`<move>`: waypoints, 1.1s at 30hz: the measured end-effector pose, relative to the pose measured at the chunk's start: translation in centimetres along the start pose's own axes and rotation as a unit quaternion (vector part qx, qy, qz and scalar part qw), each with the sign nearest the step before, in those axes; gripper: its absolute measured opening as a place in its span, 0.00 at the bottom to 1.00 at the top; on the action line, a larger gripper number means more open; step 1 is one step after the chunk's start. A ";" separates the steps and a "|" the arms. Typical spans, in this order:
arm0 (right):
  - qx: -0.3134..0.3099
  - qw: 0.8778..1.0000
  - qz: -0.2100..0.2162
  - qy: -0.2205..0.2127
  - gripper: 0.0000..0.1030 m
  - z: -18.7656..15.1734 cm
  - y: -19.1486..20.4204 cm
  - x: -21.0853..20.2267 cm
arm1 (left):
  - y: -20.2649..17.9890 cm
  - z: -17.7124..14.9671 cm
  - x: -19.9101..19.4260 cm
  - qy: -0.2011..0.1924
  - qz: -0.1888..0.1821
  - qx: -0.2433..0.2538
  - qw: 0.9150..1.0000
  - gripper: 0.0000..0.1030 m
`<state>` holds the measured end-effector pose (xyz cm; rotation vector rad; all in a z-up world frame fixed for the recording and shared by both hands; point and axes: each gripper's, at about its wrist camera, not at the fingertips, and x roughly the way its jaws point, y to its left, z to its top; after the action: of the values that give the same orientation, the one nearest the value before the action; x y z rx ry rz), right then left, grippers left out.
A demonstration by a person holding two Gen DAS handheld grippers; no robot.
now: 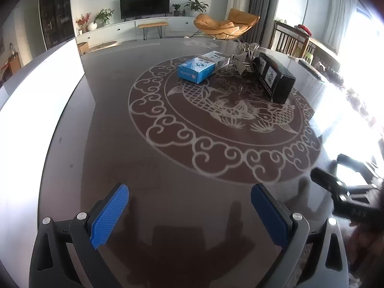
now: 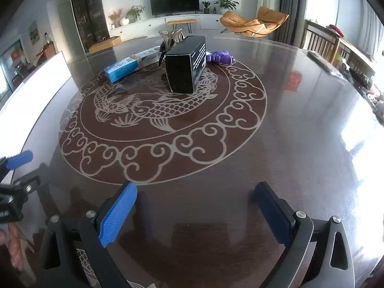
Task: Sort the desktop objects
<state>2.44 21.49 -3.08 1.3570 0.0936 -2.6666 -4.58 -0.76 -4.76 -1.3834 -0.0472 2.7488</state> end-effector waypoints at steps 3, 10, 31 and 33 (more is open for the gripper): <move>-0.001 1.000 -0.003 0.001 0.96 0.0 0.1 0.1 | -0.1 0.3 1.1 0.012 0.004 -0.001 1.000 1.00; 0.001 1.000 -0.010 0.002 0.96 0.1 0.0 0.2 | -0.7 0.7 1.7 0.021 0.020 0.016 0.999 1.00; -0.002 1.000 -0.015 0.007 1.00 0.1 0.1 0.4 | -0.8 0.6 1.4 0.020 0.021 0.014 0.999 1.00; -0.002 1.000 -0.015 0.007 1.00 0.2 0.1 0.4 | -0.8 0.5 1.3 0.020 0.021 0.014 0.999 1.00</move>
<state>2.08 21.33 -3.32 1.3837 0.1204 -2.6808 -5.73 0.16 -5.40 -1.4477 0.0240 2.7436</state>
